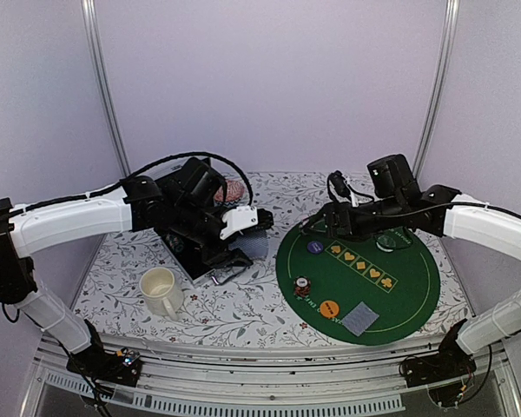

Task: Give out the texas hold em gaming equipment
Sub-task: Pick up the poker card from the face-down deck piles.

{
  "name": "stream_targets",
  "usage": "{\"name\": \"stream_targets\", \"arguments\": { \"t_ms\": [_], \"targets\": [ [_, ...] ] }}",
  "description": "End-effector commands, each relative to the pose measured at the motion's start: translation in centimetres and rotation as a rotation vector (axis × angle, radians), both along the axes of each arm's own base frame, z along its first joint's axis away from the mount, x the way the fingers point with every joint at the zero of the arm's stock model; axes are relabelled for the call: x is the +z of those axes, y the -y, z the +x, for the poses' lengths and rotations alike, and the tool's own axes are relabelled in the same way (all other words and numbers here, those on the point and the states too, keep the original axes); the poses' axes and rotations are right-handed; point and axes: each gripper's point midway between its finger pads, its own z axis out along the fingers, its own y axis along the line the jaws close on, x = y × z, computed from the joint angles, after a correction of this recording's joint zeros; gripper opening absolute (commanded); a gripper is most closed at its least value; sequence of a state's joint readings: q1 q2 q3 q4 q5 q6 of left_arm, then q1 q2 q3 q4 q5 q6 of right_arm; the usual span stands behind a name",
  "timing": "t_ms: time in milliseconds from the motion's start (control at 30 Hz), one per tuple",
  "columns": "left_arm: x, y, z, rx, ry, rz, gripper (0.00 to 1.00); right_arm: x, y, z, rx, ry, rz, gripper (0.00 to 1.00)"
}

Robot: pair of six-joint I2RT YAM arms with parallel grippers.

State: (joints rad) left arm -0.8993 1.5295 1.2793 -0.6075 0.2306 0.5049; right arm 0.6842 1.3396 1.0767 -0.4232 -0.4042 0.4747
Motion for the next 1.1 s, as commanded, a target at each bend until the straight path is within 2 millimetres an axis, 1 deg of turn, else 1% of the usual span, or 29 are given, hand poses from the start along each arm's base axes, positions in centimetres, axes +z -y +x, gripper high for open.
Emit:
{"name": "stream_targets", "arguments": {
  "t_ms": [0, 67, 167, 200, 233, 300, 400, 433, 500, 633, 700, 867, 1000, 1067],
  "targets": [
    [2.4, 0.6, -0.3, -0.018, 0.044, -0.042, 0.61, 5.6, -5.5, -1.2, 0.207, 0.116, 0.363, 0.99],
    [2.5, 0.6, -0.2, -0.014, 0.044, -0.040, 0.61, 5.5, -6.8, -1.2, 0.220, 0.118, 0.368, 0.99],
    [2.4, 0.6, -0.1, -0.007, 0.045, -0.037, 0.61, 4.2, -8.5, -1.2, 0.241, 0.097, 0.343, 0.99],
    [2.3, 0.6, -0.1, -0.004, 0.044, -0.035, 0.61, 3.7, -9.2, -1.4, 0.257, 0.086, 0.337, 0.99],
    [2.3, 0.6, 0.0, -0.002, 0.043, -0.034, 0.61, 2.8, -10.0, -1.6, 0.273, 0.070, 0.324, 0.99],
    [2.3, 0.6, 0.0, 0.000, 0.045, -0.033, 0.61, 2.0, -11.3, -1.8, 0.300, 0.055, 0.308, 0.99],
    [2.3, 0.6, 0.1, 0.003, 0.048, -0.032, 0.61, 0.7, -12.4, -2.1, 0.317, 0.031, 0.289, 0.99],
    [2.4, 0.6, 0.1, 0.002, 0.048, -0.033, 0.61, 0.4, -12.5, -1.9, 0.310, 0.027, 0.282, 1.00],
    [2.4, 0.7, 0.0, -0.002, 0.047, -0.035, 0.61, -0.5, -12.4, -1.4, 0.281, 0.014, 0.257, 0.97],
    [2.3, 0.6, 0.1, 0.002, 0.049, -0.030, 0.61, -2.2, -11.6, -0.4, 0.208, -0.003, 0.168, 0.91],
    [2.2, 0.5, 0.1, 0.004, 0.049, -0.027, 0.61, -3.0, -11.1, -0.3, 0.193, -0.007, 0.122, 0.88],
    [2.0, 0.4, 0.1, 0.005, 0.052, -0.023, 0.61, -2.8, -10.3, -0.4, 0.180, 0.009, 0.085, 0.81],
    [2.0, 0.5, 0.2, 0.006, 0.054, -0.021, 0.61, -2.2, -10.3, -0.7, 0.196, 0.008, 0.088, 0.76],
    [1.9, 0.4, 0.2, 0.009, 0.054, -0.018, 0.61, -2.0, -10.3, -0.9, 0.207, 0.002, 0.086, 0.71]
  ]
}}
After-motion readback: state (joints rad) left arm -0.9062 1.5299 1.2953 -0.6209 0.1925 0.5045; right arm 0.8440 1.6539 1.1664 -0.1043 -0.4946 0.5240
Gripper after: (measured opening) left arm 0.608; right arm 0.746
